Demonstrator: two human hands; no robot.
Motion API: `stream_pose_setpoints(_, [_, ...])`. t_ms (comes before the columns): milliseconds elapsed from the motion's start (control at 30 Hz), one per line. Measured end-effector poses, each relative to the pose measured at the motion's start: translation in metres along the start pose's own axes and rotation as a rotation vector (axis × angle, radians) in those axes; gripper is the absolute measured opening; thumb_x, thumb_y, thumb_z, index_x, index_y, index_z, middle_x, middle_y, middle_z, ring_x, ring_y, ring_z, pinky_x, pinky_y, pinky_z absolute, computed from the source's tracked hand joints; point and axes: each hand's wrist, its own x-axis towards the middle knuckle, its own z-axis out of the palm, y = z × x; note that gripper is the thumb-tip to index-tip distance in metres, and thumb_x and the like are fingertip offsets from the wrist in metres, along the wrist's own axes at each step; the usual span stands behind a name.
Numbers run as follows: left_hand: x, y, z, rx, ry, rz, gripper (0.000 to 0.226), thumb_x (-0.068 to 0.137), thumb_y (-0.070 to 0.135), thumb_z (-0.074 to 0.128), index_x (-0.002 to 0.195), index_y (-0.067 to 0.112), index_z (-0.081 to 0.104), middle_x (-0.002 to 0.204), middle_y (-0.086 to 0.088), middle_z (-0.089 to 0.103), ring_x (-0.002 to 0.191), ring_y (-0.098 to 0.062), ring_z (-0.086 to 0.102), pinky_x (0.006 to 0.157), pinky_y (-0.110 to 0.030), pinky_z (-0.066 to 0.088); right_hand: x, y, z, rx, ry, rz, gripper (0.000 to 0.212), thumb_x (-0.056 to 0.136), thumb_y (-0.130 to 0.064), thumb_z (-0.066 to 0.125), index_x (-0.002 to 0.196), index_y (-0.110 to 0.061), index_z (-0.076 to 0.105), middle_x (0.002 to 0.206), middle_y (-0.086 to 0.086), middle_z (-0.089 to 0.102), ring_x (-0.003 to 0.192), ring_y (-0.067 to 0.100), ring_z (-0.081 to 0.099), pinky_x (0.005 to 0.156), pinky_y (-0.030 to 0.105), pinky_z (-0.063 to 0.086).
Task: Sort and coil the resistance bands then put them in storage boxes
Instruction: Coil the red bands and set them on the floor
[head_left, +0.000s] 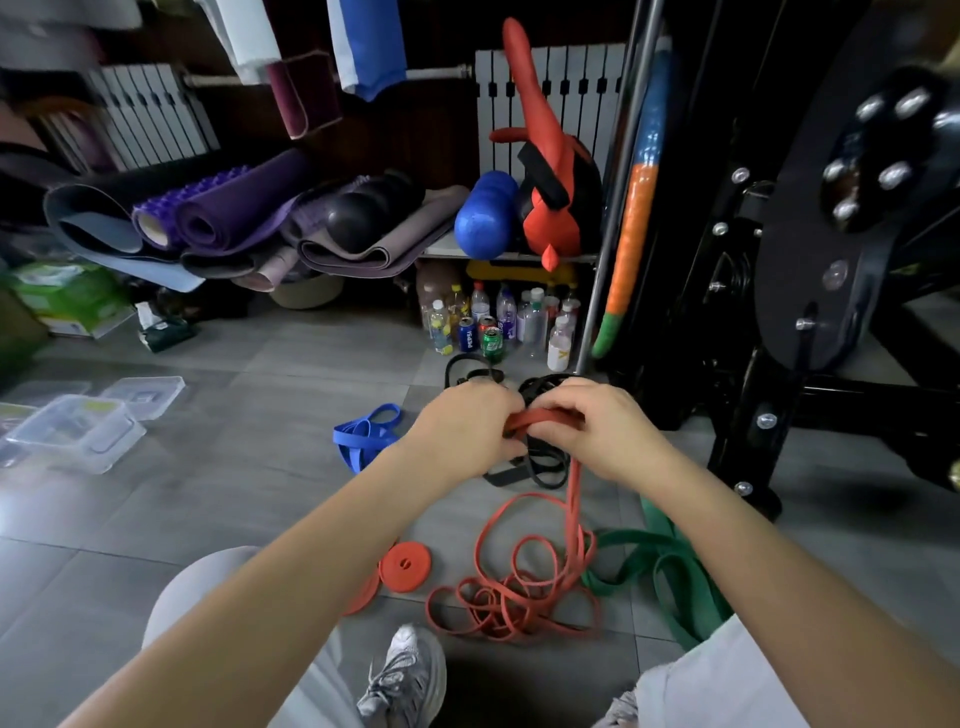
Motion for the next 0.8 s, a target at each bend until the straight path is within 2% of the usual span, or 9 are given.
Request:
stream_pose_setpoints(67, [-0.003,-0.004,0.005,-0.19,-0.003,-0.071,0.018,0.078,0.027,0.066,0.073,0.024,0.049,0.062,0.009,0.049,0.066,-0.016,0.053,0.056,-0.025,0.037,-0.004,0.001,-0.001,0.077,-0.008,0.07,0.008,0.081,-0.024,0.071,0.088,-0.029,0.069,0.08,-0.012,0.058,0.072,0.0,0.051,0.064,0.014,0.033])
stream_pose_setpoints(133, [-0.007,-0.007,0.007,-0.366,-0.008,-0.13,0.017,0.073,0.021,0.068,0.07,0.027,0.052,0.053,0.011,0.051,0.049,-0.004,0.048,0.046,-0.013,0.034,-0.008,0.004,-0.002,0.147,-0.034,0.125,0.016,0.08,-0.023,0.073,0.079,-0.036,0.063,0.069,-0.019,0.06,0.064,-0.006,0.053,0.058,0.009,0.036])
stream_pose_setpoints(200, [-0.012,-0.01,0.007,-0.469,-0.033,-0.15,0.02,0.07,0.017,0.069,0.067,0.03,0.054,0.045,0.016,0.052,0.04,0.0,0.045,0.043,-0.008,0.033,-0.012,0.007,-0.004,0.193,-0.063,0.172,0.022,0.079,-0.023,0.074,0.075,-0.039,0.061,0.062,-0.027,0.06,0.056,-0.009,0.053,0.053,0.007,0.038])
stream_pose_setpoints(267, [-0.016,-0.014,0.007,-0.581,-0.049,-0.176,0.019,0.072,0.014,0.071,0.068,0.028,0.058,0.048,0.018,0.057,0.041,0.002,0.048,0.048,-0.01,0.039,-0.014,0.01,-0.003,0.225,-0.076,0.209,0.021,0.078,-0.024,0.076,0.074,-0.04,0.063,0.06,-0.025,0.062,0.055,-0.007,0.054,0.055,0.011,0.041])
stream_pose_setpoints(367, [-0.023,-0.017,0.007,-0.955,-0.018,-0.251,0.013,0.076,0.006,0.074,0.075,0.017,0.067,0.066,0.001,0.07,0.057,-0.007,0.064,0.055,-0.017,0.052,-0.019,0.011,0.004,0.317,-0.043,0.231,0.022,0.078,-0.02,0.075,0.076,-0.04,0.065,0.061,-0.023,0.065,0.057,-0.007,0.056,0.059,0.012,0.044])
stream_pose_setpoints(533, [-0.035,-0.01,0.017,-1.405,0.125,-0.279,0.01,0.079,0.0,0.069,0.081,0.01,0.07,0.066,-0.004,0.071,0.054,-0.008,0.063,0.054,-0.015,0.051,-0.027,0.001,0.025,0.613,0.019,0.24,0.015,0.076,-0.011,0.074,0.088,-0.021,0.072,0.069,-0.017,0.071,0.067,-0.002,0.065,0.066,0.015,0.052])
stream_pose_setpoints(633, [-0.038,-0.006,0.027,-1.696,0.161,-0.285,0.01,0.073,0.011,0.068,0.082,0.01,0.073,0.065,-0.006,0.067,0.056,-0.008,0.061,0.057,-0.016,0.052,-0.031,-0.008,0.032,0.763,0.117,0.221,0.02,0.073,-0.015,0.074,0.082,-0.033,0.073,0.074,-0.006,0.073,0.068,0.007,0.066,0.066,0.02,0.055])
stream_pose_setpoints(700, [-0.039,-0.006,0.033,-1.787,0.159,-0.299,0.015,0.075,0.011,0.066,0.089,0.006,0.072,0.066,-0.006,0.067,0.058,-0.008,0.062,0.059,-0.015,0.053,-0.032,-0.014,0.035,0.808,0.146,0.223,0.019,0.071,-0.02,0.074,0.077,-0.037,0.074,0.077,0.006,0.074,0.068,0.013,0.065,0.065,0.023,0.056])
stream_pose_setpoints(800, [-0.042,-0.009,0.038,-1.704,0.133,-0.352,0.011,0.083,0.003,0.064,0.09,0.008,0.07,0.072,-0.007,0.068,0.062,-0.008,0.064,0.06,-0.016,0.053,-0.031,-0.012,0.038,0.621,0.145,0.237,0.024,0.077,-0.008,0.074,0.08,-0.031,0.072,0.082,0.016,0.072,0.066,0.016,0.063,0.064,0.026,0.054])
